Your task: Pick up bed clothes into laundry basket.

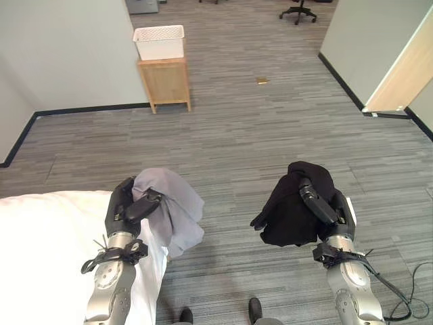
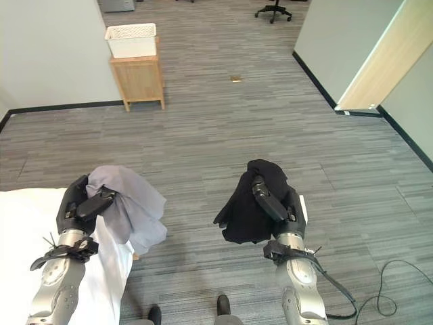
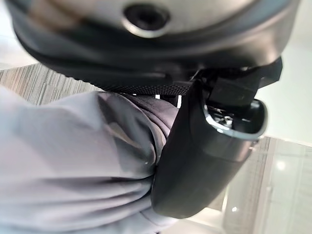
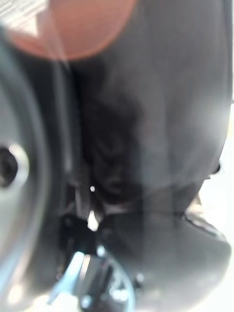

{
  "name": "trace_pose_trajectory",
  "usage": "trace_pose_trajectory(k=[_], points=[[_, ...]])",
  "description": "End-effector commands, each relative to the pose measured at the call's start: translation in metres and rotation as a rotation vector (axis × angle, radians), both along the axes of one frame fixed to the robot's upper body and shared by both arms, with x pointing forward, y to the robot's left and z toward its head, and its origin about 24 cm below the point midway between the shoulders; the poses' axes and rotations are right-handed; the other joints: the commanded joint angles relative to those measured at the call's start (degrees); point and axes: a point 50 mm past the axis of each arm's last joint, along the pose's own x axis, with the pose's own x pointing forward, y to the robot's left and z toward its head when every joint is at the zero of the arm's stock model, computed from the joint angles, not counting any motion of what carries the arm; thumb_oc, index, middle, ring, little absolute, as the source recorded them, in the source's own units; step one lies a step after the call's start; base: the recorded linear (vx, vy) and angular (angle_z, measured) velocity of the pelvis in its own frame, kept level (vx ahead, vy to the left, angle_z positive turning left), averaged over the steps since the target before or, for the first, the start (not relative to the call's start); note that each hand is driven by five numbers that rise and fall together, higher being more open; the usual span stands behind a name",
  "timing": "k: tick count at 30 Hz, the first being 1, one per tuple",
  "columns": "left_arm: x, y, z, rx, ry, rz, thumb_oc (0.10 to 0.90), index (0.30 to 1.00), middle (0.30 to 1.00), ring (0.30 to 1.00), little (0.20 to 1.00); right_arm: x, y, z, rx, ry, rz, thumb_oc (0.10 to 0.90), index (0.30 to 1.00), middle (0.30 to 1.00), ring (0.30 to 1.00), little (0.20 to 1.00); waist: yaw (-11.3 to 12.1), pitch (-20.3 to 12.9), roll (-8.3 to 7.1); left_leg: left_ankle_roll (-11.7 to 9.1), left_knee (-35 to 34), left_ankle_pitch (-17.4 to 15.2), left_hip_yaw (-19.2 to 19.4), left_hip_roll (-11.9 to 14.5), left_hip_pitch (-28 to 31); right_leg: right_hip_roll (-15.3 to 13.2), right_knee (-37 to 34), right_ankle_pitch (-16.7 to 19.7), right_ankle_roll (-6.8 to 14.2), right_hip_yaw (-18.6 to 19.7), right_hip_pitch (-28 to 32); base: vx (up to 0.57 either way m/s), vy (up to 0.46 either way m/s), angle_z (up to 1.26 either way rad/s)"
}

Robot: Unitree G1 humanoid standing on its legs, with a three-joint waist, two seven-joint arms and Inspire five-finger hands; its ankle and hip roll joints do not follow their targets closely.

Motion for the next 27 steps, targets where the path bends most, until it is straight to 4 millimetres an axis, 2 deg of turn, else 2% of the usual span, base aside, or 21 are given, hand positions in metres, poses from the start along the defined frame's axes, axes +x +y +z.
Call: trace_pose_trajectory(k=[1, 5, 6, 7, 8, 11, 12, 13, 15, 17, 19, 20, 21, 22, 23, 24, 25, 27], points=[[0.023, 0.012, 0.062, 0.133, -0.280, 0.017, 0.400, 0.300, 0.300, 0.300, 0.300, 0.010, -0.017, 0.038, -0.037, -0.206, -0.082, 0.400, 0.300, 0.300, 0.300, 0.300, 0.6, -2.5, -1.73, 3.1, 4.2, -2.0, -1.6, -5.2, -5.2, -0.9, 8.2, -9.9, -0.1, -5.1, -1.1, 0.01, 0.088, 0.01], [0.028, 0.019, 0.078, 0.195, -0.325, 0.030, 0.400, 0.300, 0.300, 0.300, 0.300, 0.017, -0.021, 0.051, -0.090, -0.242, -0.074, 0.400, 0.300, 0.300, 0.300, 0.300, 0.8, -3.0, -1.86, 3.6, 3.6, -2.0, -1.7, -5.6, -4.7, -1.3, 8.6, -9.8, 0.3, -5.0, -1.1, 0.01, 0.047, 0.01], [0.029, 0.021, 0.083, 0.208, -0.342, 0.034, 0.400, 0.300, 0.300, 0.300, 0.300, 0.020, -0.022, 0.059, -0.108, -0.270, -0.076, 0.400, 0.300, 0.300, 0.300, 0.300, 0.9, -3.1, -1.89, 3.7, 3.4, -2.0, -1.7, -5.7, -4.6, -1.4, 8.7, -9.8, 0.4, -4.9, -1.0, 0.03, 0.091, 0.03], [0.033, 0.024, 0.095, 0.223, -0.385, 0.052, 0.400, 0.300, 0.300, 0.300, 0.300, 0.030, -0.017, 0.081, -0.115, -0.365, -0.060, 0.400, 0.300, 0.300, 0.300, 0.300, 1.2, -3.6, -1.93, 3.9, 3.0, -2.1, -1.7, -5.9, -4.2, -1.7, 9.1, -9.9, 0.7, -4.8, -1.0, 0.02, 0.076, 0.02], [0.033, 0.024, 0.095, 0.223, -0.386, 0.053, 0.400, 0.300, 0.300, 0.300, 0.300, 0.030, -0.017, 0.081, -0.115, -0.366, -0.060, 0.400, 0.300, 0.300, 0.300, 0.300, 1.2, -3.5, -1.94, 3.9, 3.0, -2.1, -1.7, -5.9, -4.2, -1.7, 9.1, -9.9, 0.7, -4.8, -1.0, 0.02, 0.064, 0.01], [0.036, 0.025, 0.104, 0.241, -0.412, 0.055, 0.400, 0.300, 0.300, 0.300, 0.300, 0.037, -0.008, 0.103, -0.130, -0.453, -0.015, 0.400, 0.300, 0.300, 0.300, 0.300, 1.5, -3.5, -2.08, 4.1, 2.9, -2.3, -1.6, -6.2, -4.0, -2.0, 9.3, -9.8, 0.9, -4.7, -1.2, 0.01, 0.022, 0.03], [0.036, 0.025, 0.104, 0.241, -0.412, 0.056, 0.400, 0.300, 0.300, 0.300, 0.300, 0.037, -0.008, 0.103, -0.130, -0.453, -0.015, 0.400, 0.300, 0.300, 0.300, 0.300, 1.5, -3.5, -2.09, 4.1, 3.0, -2.3, -1.6, -6.2, -4.0, -2.0, 9.3, -9.8, 0.9, -4.7, -1.2, 0.02, 0.030, 0.03], [0.035, 0.027, 0.106, 0.256, -0.418, 0.061, 0.400, 0.300, 0.300, 0.300, 0.300, 0.041, -0.001, 0.112, -0.132, -0.490, 0.022, 0.400, 0.300, 0.300, 0.300, 0.300, 1.8, -3.4, -2.30, 4.3, 3.3, -2.7, -1.5, -6.4, -4.0, -2.3, 9.3, -9.6, 1.1, -4.6, -1.2, 0.00, 0.000, 0.00], [0.031, 0.032, 0.104, 0.253, -0.411, 0.080, 0.400, 0.300, 0.300, 0.300, 0.300, 0.043, 0.007, 0.116, -0.122, -0.514, 0.056, 0.400, 0.300, 0.300, 0.300, 0.300, 2.1, -3.1, -2.47, 4.6, 4.3, -3.4, -1.1, -6.7, -4.1, -2.7, 9.6, -9.4, 1.3, -4.4, -1.4, 0.02, 0.031, -0.04], [0.027, 0.035, 0.100, 0.234, -0.400, 0.092, 0.400, 0.300, 0.300, 0.300, 0.300, 0.043, 0.013, 0.117, -0.116, -0.518, 0.083, 0.400, 0.300, 0.300, 0.300, 0.300, 2.4, -2.6, -2.28, 5.0, 4.8, -3.8, -0.6, -6.8, -4.2, -3.1, 11.5, -9.4, 1.8, -4.4, -2.4, 0.01, 0.049, -0.06], [0.024, 0.036, 0.095, 0.201, -0.385, 0.097, 0.400, 0.300, 0.300, 0.300, 0.300, 0.043, 0.017, 0.112, -0.112, -0.497, 0.096, 0.400, 0.300, 0.300, 0.300, 0.300, 2.4, -1.3, -1.49, 5.8, 4.9, -4.4, -0.1, -6.4, -3.8, -3.8, 18.2, -9.1, 2.7, -4.9, -5.9, 0.01, 0.081, -0.15], [0.024, 0.036, 0.094, 0.201, -0.384, 0.097, 0.400, 0.300, 0.300, 0.300, 0.300, 0.043, 0.017, 0.112, -0.112, -0.496, 0.096, 0.400, 0.300, 0.300, 0.300, 0.300, 2.5, -1.5, -1.53, 5.8, 4.7, -5.0, -0.1, -6.4, -3.4, -3.8, 18.8, -10.0, 2.8, -4.7, -6.0, 0.05, 0.128, -0.45], [0.020, 0.037, 0.088, 0.188, -0.362, 0.101, 0.400, 0.300, 0.300, 0.300, 0.300, 0.043, 0.020, 0.105, -0.114, -0.465, 0.110, 0.400, 0.300, 0.300, 0.300, 0.300, 2.7, -0.1, -0.74, 6.4, 4.2, -5.4, 1.1, -6.0, -2.0, -5.5, 26.7, -8.3, 4.2, -6.4, -8.9, 0.11, 0.110, -0.51], [0.018, 0.037, 0.083, 0.183, -0.343, 0.101, 0.400, 0.300, 0.300, 0.300, 0.300, 0.042, 0.022, 0.098, -0.115, -0.438, 0.117, 0.400, 0.300, 0.300, 0.300, 0.300, 2.3, 0.5, -0.41, 6.5, 3.5, -5.7, 1.5, -5.7, -0.5, -5.4, 29.8, -7.1, 4.7, -7.0, -11.0, 0.15, 0.109, -0.73], [0.016, 0.037, 0.081, 0.181, -0.333, 0.098, 0.400, 0.300, 0.300, 0.300, 0.300, 0.041, 0.023, 0.094, -0.115, -0.416, 0.124, 0.400, 0.300, 0.300, 0.300, 0.300, 1.7, 0.8, -0.36, 6.3, 2.3, -6.1, 1.7, -5.3, 1.3, -5.2, 30.3, -6.2, 5.0, -7.1, -13.0, 0.30, -0.028, -0.59], [0.014, 0.038, 0.081, 0.184, -0.334, 0.094, 0.400, 0.300, 0.300, 0.300, 0.300, 0.038, 0.017, 0.087, -0.115, -0.389, 0.106, 0.400, 0.300, 0.300, 0.300, 0.300, 0.6, 1.2, -0.43, 5.7, 1.1, -6.9, 1.8, -4.6, 3.1, -5.4, 27.7, -5.6, 4.6, -8.4, -16.4, 0.26, -0.057, -0.56], [0.014, 0.037, 0.080, 0.183, -0.333, 0.094, 0.400, 0.300, 0.300, 0.300, 0.300, 0.038, 0.017, 0.087, -0.115, -0.388, 0.106, 0.400, 0.300, 0.300, 0.300, 0.300, 0.6, 1.1, -0.27, 5.6, 0.9, -6.9, 1.8, -4.4, 3.2, -5.2, 27.6, -5.7, 4.6, -8.5, -16.3, 0.30, -0.099, -0.24], [0.015, 0.036, 0.083, 0.186, -0.343, 0.084, 0.400, 0.300, 0.300, 0.300, 0.300, 0.035, 0.009, 0.084, -0.124, -0.374, 0.075, 0.400, 0.300, 0.300, 0.300, 0.300, -0.3, 1.3, -1.10, 4.6, 0.2, -8.2, 1.2, -4.0, 4.7, -5.4, 21.3, -5.0, 4.0, -9.5, -18.4, 0.38, -0.180, 0.06]])
